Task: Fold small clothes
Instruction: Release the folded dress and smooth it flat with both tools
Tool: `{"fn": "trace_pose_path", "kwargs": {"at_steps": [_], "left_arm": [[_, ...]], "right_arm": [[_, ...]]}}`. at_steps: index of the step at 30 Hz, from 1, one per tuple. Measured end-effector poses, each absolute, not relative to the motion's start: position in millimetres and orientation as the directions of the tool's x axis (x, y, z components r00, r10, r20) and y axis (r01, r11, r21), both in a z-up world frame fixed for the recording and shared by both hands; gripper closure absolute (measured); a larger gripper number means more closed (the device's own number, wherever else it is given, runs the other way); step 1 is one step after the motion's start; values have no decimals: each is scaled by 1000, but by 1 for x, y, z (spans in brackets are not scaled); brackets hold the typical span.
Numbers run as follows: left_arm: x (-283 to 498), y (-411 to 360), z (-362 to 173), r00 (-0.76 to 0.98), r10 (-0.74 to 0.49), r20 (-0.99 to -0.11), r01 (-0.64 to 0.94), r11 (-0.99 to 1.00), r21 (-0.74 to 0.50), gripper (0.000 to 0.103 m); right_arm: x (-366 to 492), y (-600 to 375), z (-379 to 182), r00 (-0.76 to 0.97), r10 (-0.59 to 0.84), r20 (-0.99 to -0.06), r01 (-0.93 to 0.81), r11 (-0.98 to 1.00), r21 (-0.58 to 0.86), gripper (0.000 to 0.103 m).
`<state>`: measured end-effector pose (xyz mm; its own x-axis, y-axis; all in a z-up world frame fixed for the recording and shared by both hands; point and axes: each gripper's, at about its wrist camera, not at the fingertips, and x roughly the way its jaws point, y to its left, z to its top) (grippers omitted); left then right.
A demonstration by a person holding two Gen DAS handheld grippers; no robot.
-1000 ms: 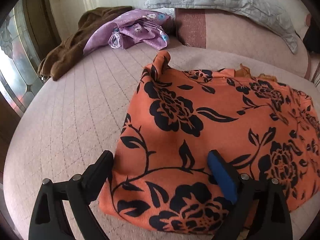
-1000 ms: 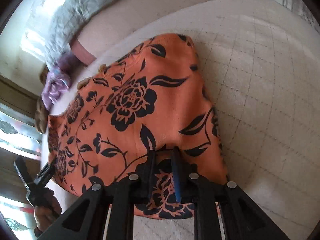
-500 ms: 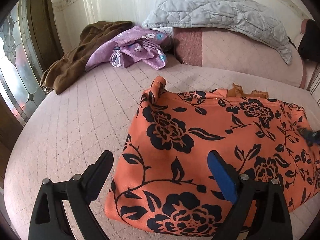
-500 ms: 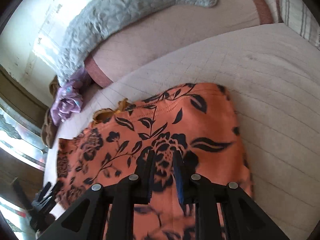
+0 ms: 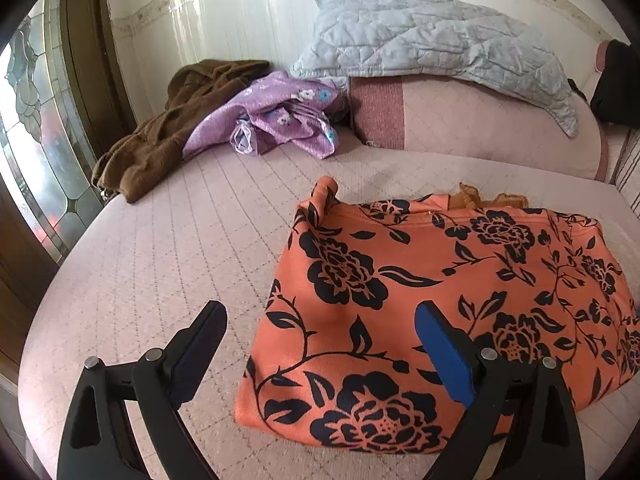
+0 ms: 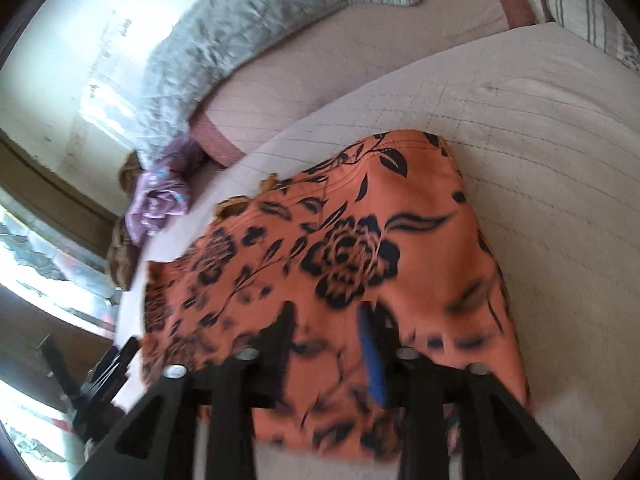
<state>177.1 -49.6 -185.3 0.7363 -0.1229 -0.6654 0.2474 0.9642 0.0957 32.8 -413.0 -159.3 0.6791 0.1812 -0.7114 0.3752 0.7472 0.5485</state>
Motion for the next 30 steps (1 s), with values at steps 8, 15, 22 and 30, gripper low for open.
{"fn": "trace_pose_path", "kwargs": {"at_steps": [8,15,22,30], "left_arm": [[150,-41,-157,763,-159,-627,251,966,61,8],[119,-38,-147,751,-199,-630,243,970,-17,8],[63,-68,-125,668,-475,-572,449,871,-199,8],[153,-49,-166,686,-171,-707,240,971,-3,8]], "right_arm": [[-25,-396,-144,743,243,-623,318,691,649,28],[-41,-387,-146,759,225,-611,297,716,632,35],[-36,-397,-165,747,158,-646,357,724,590,57],[-14,-403,-184,714,165,-681,382,724,575,57]]}}
